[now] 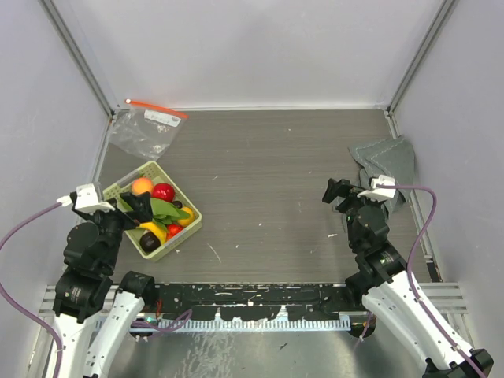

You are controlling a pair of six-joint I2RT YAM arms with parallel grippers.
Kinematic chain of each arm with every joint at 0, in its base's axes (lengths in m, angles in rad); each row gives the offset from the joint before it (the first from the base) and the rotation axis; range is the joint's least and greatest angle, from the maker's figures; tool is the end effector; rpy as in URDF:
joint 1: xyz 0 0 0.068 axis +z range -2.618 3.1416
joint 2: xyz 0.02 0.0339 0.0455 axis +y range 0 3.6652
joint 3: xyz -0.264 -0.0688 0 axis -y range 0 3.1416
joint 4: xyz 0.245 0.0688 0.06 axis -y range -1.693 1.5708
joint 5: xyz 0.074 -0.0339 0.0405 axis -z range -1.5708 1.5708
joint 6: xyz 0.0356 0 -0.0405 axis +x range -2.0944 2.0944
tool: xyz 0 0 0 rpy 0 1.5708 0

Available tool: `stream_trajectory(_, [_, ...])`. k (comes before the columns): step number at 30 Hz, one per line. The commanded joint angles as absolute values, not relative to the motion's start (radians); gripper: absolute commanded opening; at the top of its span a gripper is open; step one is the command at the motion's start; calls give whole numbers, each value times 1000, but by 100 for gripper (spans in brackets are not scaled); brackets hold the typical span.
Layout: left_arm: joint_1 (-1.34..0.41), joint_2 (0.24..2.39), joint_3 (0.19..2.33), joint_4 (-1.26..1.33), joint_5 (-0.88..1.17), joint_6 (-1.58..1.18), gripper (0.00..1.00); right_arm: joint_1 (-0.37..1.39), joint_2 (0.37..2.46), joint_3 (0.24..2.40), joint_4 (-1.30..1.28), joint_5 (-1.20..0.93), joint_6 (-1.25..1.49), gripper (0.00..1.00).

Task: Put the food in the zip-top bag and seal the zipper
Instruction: Pick up the zipper food storage bag at the corner of the board.

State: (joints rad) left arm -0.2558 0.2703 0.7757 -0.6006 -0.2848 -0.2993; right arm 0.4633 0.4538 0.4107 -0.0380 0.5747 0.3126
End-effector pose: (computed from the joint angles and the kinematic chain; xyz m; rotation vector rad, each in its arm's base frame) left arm 0.0592 -0.0051 0.3448 -0.2511 1.6464 -0.1836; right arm 0.1282 0.0424 0.2702 0.3108 1.6104 0.1190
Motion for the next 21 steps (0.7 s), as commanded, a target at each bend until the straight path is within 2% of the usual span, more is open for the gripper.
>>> stream_trajectory(1, [-249,290,792,-565,-341,-301,98,465,447,413,17,573,324,100])
stream_trajectory(13, [-250,472,884,-579,-428,-373,98,465,416,392,24,517,348,100])
stream_trajectory(21, [-249,771,973,-532,-471,-541,98,466,392,383,14,481,356,100])
